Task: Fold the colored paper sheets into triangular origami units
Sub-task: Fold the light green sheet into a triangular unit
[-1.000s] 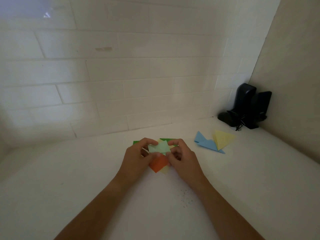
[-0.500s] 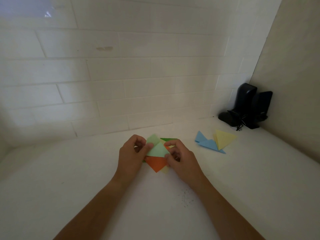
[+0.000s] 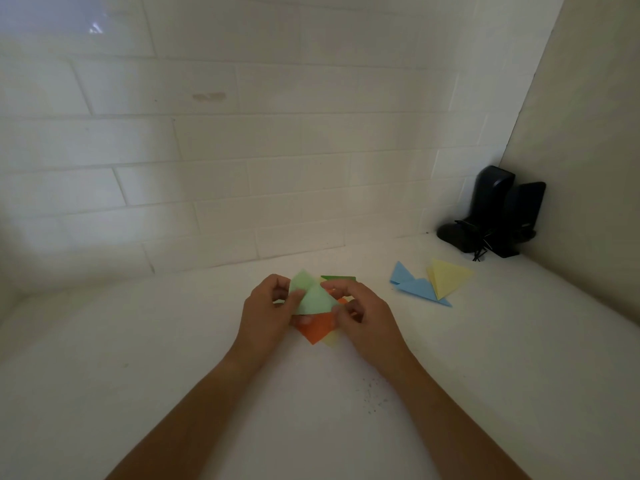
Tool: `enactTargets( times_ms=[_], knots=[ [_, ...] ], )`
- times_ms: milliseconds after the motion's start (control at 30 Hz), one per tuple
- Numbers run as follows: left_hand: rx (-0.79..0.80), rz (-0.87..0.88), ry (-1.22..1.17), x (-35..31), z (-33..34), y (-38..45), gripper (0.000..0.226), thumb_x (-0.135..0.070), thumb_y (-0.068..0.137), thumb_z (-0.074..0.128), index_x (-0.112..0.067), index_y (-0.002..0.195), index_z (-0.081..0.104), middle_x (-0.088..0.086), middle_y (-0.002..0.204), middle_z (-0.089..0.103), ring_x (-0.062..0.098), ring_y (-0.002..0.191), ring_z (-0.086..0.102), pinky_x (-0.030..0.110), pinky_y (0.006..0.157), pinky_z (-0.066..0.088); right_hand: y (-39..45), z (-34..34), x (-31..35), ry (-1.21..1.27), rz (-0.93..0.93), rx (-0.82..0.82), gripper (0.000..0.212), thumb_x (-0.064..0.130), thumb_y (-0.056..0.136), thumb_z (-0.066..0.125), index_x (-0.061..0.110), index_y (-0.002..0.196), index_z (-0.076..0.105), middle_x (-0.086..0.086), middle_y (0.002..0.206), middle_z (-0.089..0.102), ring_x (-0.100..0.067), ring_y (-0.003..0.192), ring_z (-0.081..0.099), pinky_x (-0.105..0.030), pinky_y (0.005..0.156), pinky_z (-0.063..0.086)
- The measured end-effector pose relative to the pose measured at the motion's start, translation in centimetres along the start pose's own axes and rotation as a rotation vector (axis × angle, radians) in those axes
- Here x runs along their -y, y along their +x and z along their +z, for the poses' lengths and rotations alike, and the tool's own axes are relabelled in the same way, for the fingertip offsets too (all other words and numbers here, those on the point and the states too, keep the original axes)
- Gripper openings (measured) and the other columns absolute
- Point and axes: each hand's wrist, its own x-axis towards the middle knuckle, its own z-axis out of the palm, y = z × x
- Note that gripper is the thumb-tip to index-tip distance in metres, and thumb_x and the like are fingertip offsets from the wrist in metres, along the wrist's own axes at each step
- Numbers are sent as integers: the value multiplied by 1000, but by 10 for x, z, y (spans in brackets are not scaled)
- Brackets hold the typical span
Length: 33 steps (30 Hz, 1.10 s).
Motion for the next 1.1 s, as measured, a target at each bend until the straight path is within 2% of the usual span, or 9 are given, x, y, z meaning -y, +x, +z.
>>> enactTargets(
  times_ms=[200, 333, 400, 467, 567, 667, 800, 967, 1100],
  knots=[
    [35, 0, -61, -5, 0, -3, 20, -9, 93, 75, -4, 93, 55, 14, 101, 67, 27, 71, 78, 27, 62, 61, 0, 0, 2, 25, -6, -5, 36, 1, 93, 60, 30, 112, 68, 9, 113, 68, -16, 83, 68, -17, 68, 48],
    [81, -24, -131, -8, 2, -3, 24, -9, 95, 73, -4, 85, 51, 17, 97, 61, 32, 75, 76, 25, 62, 61, -1, -1, -1, 24, 0, 12, 33, -1, 91, 60, 31, 100, 62, 10, 96, 65, -15, 75, 59, -18, 64, 43],
    [93, -59, -162, -8, 2, -2, 23, -8, 97, 70, -3, 85, 51, 22, 98, 60, 32, 74, 73, 26, 62, 61, 0, 0, -4, 31, 16, 15, 30, 1, 88, 60, 30, 97, 60, 5, 101, 65, -22, 80, 62, -27, 62, 47],
    [105, -62, -167, -10, 3, -2, 23, -7, 97, 69, -4, 84, 51, 21, 96, 59, 27, 72, 70, 27, 62, 61, 1, 1, -6, 33, 15, 24, 27, 6, 87, 62, 32, 93, 60, 6, 106, 65, -27, 90, 65, -37, 70, 53],
    [177, -36, -140, -10, 3, -3, 26, -5, 96, 69, -7, 81, 49, 12, 91, 60, 20, 71, 70, 28, 67, 61, 1, 1, -4, -14, -30, 39, 22, 13, 83, 60, 33, 91, 63, 13, 100, 62, -21, 90, 62, -31, 73, 51],
    [257, 6, -92, -11, 3, -5, 28, -7, 93, 73, -8, 80, 49, 4, 83, 61, 19, 73, 71, 33, 74, 58, 2, 1, -5, -29, -72, 35, 23, 6, 79, 58, 23, 89, 70, 13, 98, 62, -16, 90, 61, -25, 70, 47],
    [280, 13, -105, -15, 3, -8, 28, -16, 91, 78, -7, 81, 53, -5, 76, 66, 17, 74, 71, 28, 72, 55, 4, 2, -8, -23, -29, 3, 21, 11, 78, 56, 18, 91, 72, 7, 103, 65, -16, 93, 63, -28, 72, 50],
    [261, -49, -196, -15, 6, -7, 24, -20, 100, 67, 3, 92, 67, 13, 103, 74, 21, 93, 75, 38, 91, 62, 4, 3, -8, -50, -40, 19, 17, 13, 79, 54, 15, 89, 68, 5, 100, 61, -12, 86, 58, -16, 70, 42],
    [215, -33, -143, -11, 3, -5, 5, -3, 96, 67, -3, 90, 67, 3, 92, 70, 15, 81, 73, 24, 76, 59, 4, 1, -4, -47, -5, 15, 20, 15, 76, 54, 20, 88, 70, 10, 107, 59, -6, 88, 58, -13, 70, 41]
  ],
)
